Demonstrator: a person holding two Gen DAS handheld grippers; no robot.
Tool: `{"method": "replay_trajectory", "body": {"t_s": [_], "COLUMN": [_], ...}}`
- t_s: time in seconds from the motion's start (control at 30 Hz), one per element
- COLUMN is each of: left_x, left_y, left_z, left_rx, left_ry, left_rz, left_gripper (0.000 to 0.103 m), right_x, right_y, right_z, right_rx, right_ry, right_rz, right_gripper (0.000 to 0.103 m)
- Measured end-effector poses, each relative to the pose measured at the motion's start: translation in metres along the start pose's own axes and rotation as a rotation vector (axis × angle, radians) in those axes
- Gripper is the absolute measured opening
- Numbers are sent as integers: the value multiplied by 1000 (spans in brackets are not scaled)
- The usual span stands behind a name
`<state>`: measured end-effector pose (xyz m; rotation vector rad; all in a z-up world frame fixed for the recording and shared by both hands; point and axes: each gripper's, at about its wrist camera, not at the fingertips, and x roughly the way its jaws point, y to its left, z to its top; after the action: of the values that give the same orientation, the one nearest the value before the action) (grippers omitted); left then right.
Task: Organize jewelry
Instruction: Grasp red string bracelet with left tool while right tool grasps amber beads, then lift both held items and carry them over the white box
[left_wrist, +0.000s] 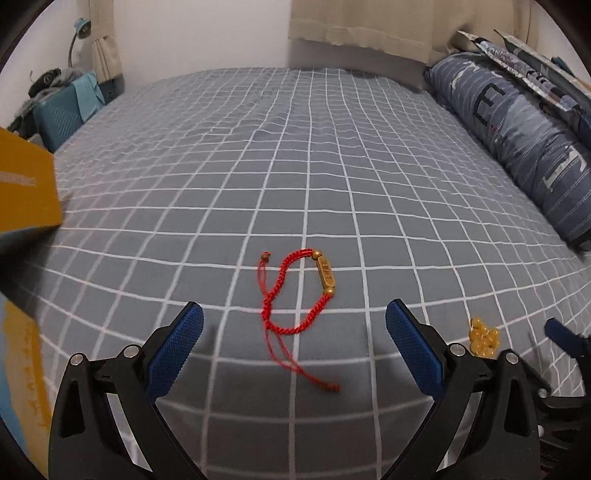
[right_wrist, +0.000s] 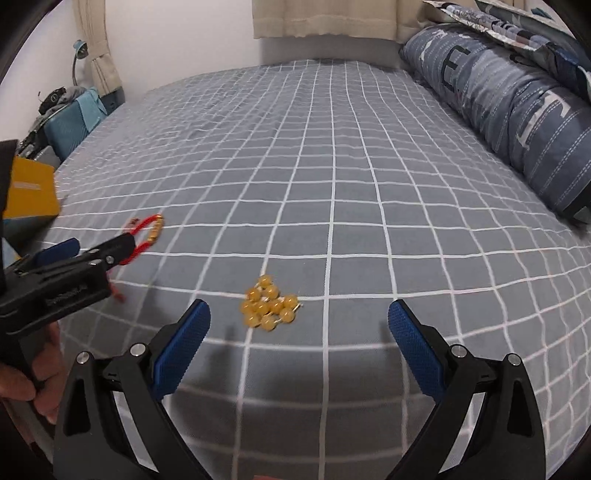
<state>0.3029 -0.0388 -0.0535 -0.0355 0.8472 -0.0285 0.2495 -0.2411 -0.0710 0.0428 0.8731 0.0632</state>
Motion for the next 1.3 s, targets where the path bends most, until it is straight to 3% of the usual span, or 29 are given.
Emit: {"method": "replay_trajectory", "body": {"t_s": [0.33, 0.4, 0.57, 0.67, 0.77, 0.8, 0.83, 0.97, 1.3], "left_x": [29, 30, 33, 32, 30, 29, 28, 26, 22], "left_y": [13, 11, 9, 9, 10, 9, 8, 6, 11], "left_z": [-8, -10, -12, -13, -14, -15, -15, -16, -17], "left_rx": [-49, -42, -35, -37, -35, -30, -17, -5, -20], "left_ry": [24, 21, 24, 15, 10, 7, 4, -2, -19], "left_rz": [-40, -30, 12, 20, 15, 16, 17, 3, -10], "left_gripper": [96, 94, 79, 64, 43, 27, 17, 13, 12], "right_x": [30, 30, 29, 29, 28, 29, 29, 30, 27], "right_y": [6, 7, 13, 16, 19, 20, 20, 16, 17], "right_z": [-7, -8, -10, -11, -12, -12, -12, -12, -14], "right_rx": [-5, -13, -38, -55, -74, -77, -77, -64, -60], "right_ry": [-9, -17, -35, -41, -46, -46, -44, -45, -59], "right_rz": [-8, -8, -3, 4, 11, 10, 13, 30, 25], "right_gripper": [92, 85, 67, 54, 38, 32, 29, 11, 9]}}
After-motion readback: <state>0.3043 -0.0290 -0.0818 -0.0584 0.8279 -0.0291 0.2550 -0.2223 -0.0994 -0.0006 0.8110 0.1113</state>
